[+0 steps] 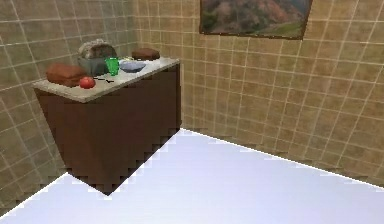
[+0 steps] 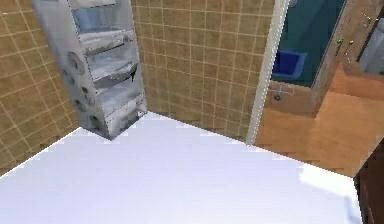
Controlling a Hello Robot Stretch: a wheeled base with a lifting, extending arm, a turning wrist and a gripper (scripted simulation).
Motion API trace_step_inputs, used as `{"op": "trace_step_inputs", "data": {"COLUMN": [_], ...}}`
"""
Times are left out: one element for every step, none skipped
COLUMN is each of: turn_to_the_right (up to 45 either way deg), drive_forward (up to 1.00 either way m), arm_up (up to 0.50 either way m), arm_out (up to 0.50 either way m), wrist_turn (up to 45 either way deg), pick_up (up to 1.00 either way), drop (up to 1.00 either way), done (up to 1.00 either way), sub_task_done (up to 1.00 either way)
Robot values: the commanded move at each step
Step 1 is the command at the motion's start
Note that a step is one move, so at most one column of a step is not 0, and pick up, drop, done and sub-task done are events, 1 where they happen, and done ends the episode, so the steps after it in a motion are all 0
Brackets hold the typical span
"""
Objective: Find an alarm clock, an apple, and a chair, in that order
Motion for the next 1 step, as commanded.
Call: {"op": "trace_step_inputs", "data": {"turn_to_the_right": [-3.0], "drive_forward": [0.0], "arm_up": [0.0], "arm_out": [0.0], "wrist_turn": [0.0], "pick_up": [0.0], "drop": [0.0], "done": [0.0], "sub_task_done": [0.0]}}
